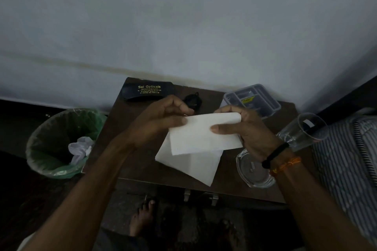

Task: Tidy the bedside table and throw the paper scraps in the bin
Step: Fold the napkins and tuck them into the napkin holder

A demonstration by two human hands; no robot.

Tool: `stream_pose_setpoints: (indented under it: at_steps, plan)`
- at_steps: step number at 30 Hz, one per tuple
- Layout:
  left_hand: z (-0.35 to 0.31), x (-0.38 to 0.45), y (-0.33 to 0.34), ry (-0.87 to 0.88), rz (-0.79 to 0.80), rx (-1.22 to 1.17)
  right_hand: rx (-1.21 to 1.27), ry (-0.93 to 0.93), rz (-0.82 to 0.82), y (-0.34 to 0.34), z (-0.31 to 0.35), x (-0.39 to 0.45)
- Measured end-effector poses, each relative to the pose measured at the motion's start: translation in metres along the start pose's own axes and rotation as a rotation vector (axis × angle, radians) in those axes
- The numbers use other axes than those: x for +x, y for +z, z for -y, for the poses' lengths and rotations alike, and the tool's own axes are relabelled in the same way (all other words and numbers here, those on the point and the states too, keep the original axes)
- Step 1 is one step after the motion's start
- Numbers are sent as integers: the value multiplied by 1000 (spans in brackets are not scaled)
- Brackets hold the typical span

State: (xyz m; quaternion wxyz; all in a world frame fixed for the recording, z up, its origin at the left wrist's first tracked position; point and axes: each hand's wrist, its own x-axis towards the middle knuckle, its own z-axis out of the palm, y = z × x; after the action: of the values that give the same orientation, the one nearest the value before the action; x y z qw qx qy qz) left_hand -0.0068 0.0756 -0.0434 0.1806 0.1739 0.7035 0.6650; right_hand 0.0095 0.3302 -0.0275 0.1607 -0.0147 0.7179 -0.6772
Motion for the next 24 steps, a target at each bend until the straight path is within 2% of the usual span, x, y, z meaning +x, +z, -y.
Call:
stream_pose_setpoints:
  at_steps: [3,6,10,13,14,16,19,20,24]
  plan:
    - [0,0,13,-86,153,196,-97,-24,37,5,1,0]
    - [3,-3,15,-150,223,195,-115,-53,-49,3,0,2]
    - [4,-3,16,-212,114,94,56,-118,-322,-3,2,6]
    - [3,0,17,-170,-36,9,187,-212,-579,-3,9,6]
    - [2,1,18,-143,-87,-32,189,-223,-610,-1,11,5]
    - [1,2,21,-92,-146,-97,192,-205,-504,7,13,1]
    - [-1,3,30,-53,-153,-117,170,-72,-156,27,6,-3]
    - [-1,4,34,-43,-152,-110,166,-45,-99,31,2,-4]
    - [5,6,40,-55,-119,-13,99,-89,-213,34,-7,-1]
